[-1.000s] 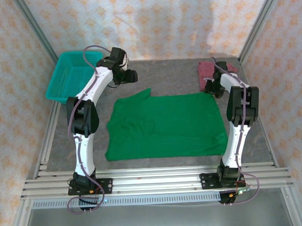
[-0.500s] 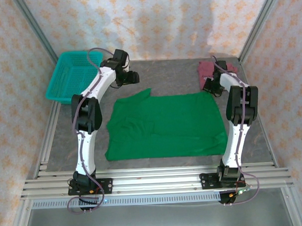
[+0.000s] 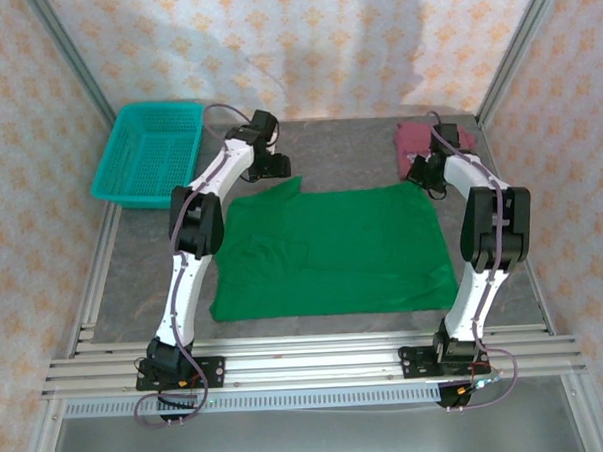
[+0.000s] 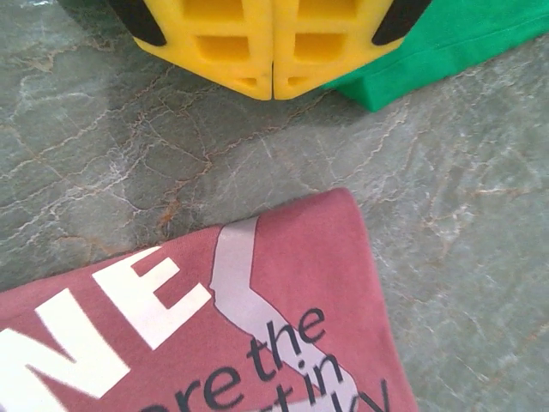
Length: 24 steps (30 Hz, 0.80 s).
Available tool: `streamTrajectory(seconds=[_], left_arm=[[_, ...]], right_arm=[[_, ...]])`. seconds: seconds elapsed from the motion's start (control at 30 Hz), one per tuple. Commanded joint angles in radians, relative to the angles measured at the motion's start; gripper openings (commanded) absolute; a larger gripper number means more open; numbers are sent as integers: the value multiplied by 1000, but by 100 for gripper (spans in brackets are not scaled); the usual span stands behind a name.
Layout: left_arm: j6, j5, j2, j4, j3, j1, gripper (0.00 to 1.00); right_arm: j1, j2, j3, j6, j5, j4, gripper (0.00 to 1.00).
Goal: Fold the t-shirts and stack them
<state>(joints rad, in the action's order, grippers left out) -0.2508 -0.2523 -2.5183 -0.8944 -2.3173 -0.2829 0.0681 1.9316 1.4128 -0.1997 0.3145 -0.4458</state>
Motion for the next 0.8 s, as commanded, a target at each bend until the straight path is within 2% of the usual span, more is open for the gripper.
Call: streamTrajectory(seconds=[0.0,0.17,0.33,0.5,0.63,0.7,0.77], left_arm=[[33,44,-22,-42,-44,-9,66],[51,49,-49,-42,-44,-15,63],[68,39,-74,-42,-44,-27,55],[89,21,-73,-58,-24,-21,34],[111,-7,-57,-55,-10,-19,12],[114,-2,-42,-59,-13,-17,7],[113,0,-14,-56,-21,-15,5]], right_arm=[[-10,-48,-29,-19,1,18,0],[-15,-75,-41,-26,8,12,0],[-16,-96,-46,-35,12,7,0],[-16,-117,-50,-38,10,4,0],[-16,-117,-49,-43,12,0,0],[-16,-117,-52,-48,9,5,0],[-16,-122,-54,-52,6,9,0]])
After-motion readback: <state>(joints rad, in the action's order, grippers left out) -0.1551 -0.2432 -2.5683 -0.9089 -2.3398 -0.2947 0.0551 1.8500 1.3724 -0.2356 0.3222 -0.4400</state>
